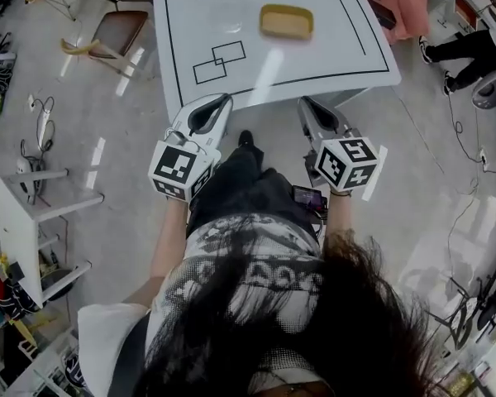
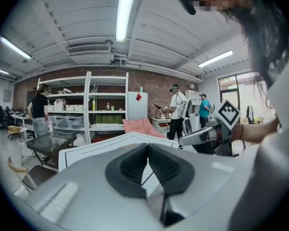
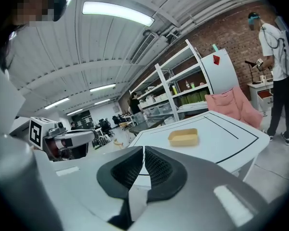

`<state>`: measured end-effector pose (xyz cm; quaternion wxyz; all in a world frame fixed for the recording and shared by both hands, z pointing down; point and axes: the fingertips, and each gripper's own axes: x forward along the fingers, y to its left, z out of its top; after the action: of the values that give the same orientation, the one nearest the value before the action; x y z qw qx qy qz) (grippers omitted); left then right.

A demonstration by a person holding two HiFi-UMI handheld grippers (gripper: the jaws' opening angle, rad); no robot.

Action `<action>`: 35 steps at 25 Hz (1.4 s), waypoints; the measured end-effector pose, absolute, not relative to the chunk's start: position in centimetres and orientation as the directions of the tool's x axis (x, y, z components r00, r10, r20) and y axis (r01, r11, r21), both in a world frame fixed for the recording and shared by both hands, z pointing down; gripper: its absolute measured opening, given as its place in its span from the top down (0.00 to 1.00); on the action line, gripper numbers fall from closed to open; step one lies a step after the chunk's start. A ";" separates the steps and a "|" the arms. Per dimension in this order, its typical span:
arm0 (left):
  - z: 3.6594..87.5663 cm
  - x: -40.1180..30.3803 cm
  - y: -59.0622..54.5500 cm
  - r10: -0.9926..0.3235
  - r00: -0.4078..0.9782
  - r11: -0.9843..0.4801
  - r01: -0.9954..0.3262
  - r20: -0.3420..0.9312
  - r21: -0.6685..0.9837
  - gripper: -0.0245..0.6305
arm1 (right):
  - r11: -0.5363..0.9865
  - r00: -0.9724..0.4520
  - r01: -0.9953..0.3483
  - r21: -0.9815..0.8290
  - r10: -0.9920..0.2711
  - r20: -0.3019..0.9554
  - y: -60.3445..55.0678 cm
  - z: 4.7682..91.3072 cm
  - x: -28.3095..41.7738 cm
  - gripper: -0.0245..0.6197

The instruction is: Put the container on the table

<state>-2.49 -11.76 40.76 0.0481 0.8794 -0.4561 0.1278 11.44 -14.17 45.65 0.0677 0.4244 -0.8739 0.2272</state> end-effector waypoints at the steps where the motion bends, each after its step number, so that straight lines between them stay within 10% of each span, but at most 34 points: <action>1: 40.7 -2.8 -11.5 -0.793 0.547 -0.575 -0.818 0.268 -0.032 0.96 | 0.544 -0.639 -0.765 -0.343 -0.705 0.306 -14.0 45.6 11.0 0.93; 35: 40.3 -9.8 -16.6 -0.775 0.588 -0.601 -0.799 0.231 0.015 0.96 | 0.613 -0.669 -0.742 -0.271 -0.651 0.359 -18.9 44.0 0.8 0.95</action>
<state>-9.81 -16.56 40.33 0.0585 0.8891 -0.4426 0.1006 0.82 -18.87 43.95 0.1131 0.3910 -0.8908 0.2019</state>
